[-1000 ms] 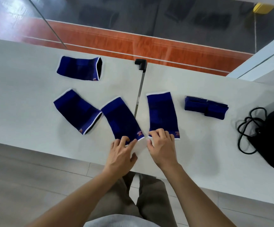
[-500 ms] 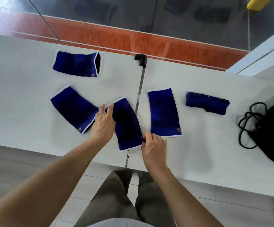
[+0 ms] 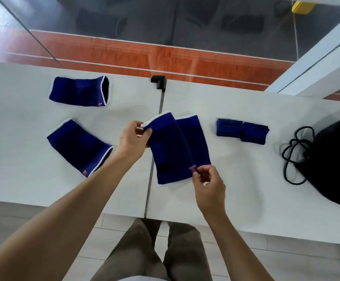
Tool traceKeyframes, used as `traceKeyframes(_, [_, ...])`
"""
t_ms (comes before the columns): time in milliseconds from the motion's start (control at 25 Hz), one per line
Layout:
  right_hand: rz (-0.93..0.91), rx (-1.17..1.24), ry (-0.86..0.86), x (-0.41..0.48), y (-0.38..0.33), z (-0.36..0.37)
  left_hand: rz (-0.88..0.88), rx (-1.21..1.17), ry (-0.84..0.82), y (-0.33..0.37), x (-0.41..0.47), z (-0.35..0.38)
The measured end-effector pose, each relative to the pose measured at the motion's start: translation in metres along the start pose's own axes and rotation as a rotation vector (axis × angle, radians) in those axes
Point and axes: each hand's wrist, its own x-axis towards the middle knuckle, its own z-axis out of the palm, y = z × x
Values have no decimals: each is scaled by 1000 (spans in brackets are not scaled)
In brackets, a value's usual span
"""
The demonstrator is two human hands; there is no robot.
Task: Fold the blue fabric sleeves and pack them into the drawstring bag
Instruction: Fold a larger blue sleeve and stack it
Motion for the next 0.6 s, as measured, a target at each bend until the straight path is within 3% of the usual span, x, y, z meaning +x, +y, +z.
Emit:
traceKeyframes(80, [42,39,58,11,2,-13,0,-67,-60,20,11,23])
traceKeyframes(280, [135,-1,93,32,18,-33,11,35,-195,28,37,67])
traceKeyframes(600, [147,-82,55,41,33,-30,11,294,-153,10,52,85])
